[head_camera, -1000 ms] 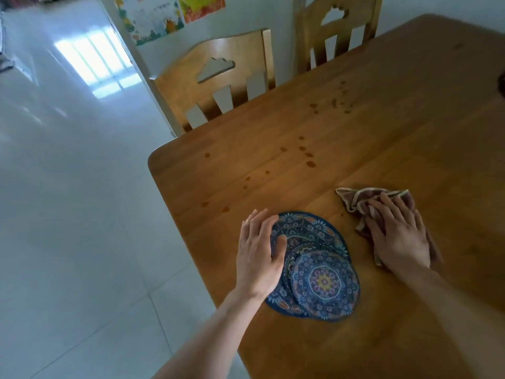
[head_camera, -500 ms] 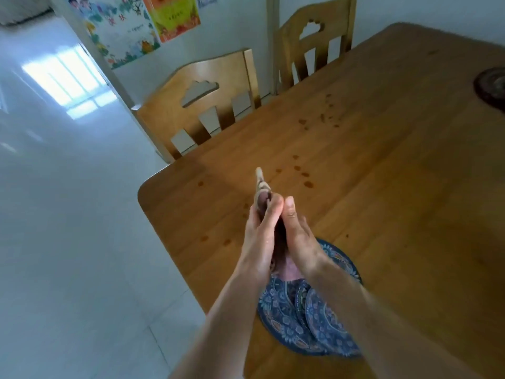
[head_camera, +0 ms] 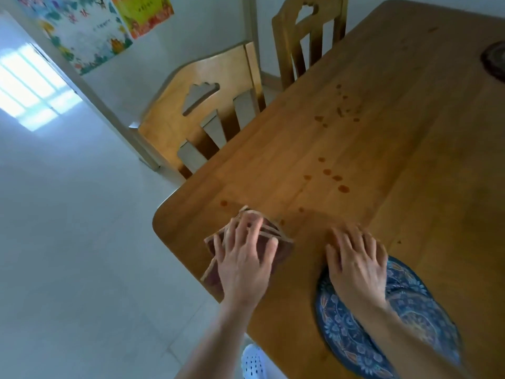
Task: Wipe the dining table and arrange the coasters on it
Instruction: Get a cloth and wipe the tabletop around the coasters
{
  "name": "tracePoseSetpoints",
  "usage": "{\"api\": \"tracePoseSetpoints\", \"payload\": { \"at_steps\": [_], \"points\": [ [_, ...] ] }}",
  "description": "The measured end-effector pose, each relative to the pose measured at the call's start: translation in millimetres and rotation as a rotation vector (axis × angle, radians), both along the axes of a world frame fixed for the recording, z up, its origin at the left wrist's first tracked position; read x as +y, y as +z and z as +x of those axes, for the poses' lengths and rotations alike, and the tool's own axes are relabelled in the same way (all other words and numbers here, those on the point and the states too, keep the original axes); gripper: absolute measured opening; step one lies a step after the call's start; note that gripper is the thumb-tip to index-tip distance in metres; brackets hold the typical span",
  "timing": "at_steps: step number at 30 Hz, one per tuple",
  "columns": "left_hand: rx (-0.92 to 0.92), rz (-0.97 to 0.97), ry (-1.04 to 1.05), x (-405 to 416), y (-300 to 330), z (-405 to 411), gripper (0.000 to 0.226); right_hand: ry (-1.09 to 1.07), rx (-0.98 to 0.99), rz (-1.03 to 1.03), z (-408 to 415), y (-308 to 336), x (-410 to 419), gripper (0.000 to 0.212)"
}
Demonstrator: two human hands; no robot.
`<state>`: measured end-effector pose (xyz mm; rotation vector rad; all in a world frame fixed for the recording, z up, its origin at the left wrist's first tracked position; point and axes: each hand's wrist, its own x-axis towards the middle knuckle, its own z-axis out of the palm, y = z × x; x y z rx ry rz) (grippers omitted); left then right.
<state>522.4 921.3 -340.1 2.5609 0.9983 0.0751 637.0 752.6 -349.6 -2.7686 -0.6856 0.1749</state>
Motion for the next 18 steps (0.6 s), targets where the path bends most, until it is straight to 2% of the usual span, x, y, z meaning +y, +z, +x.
{"api": "tracePoseSetpoints", "payload": {
  "at_steps": [2, 6, 10, 14, 18],
  "points": [
    [0.119, 0.115, -0.107, -6.4, -18.8, -3.6, 0.063, -0.021, -0.025, -0.098, -5.2, -13.5, -7.5, 0.058],
    [0.129, 0.197, -0.188, 29.8, -28.2, -1.9, 0.064, -0.012, -0.044, -0.176, -6.6, -20.5, -7.8, 0.061],
    [0.101, 0.243, -0.132, 79.8, -30.8, 15.0, 0.057, -0.008, -0.054, -0.183, -7.6, -20.8, -3.5, 0.061],
    [0.117, 0.234, -0.065, 135.6, -36.8, 52.5, 0.060, -0.017, -0.078, -0.178, -8.0, -21.8, -4.4, 0.059],
    [0.151, 0.212, 0.031, 148.1, -40.0, 94.3, 0.057, -0.019, -0.112, -0.164, -7.4, -23.7, -3.4, 0.057]
  ]
}}
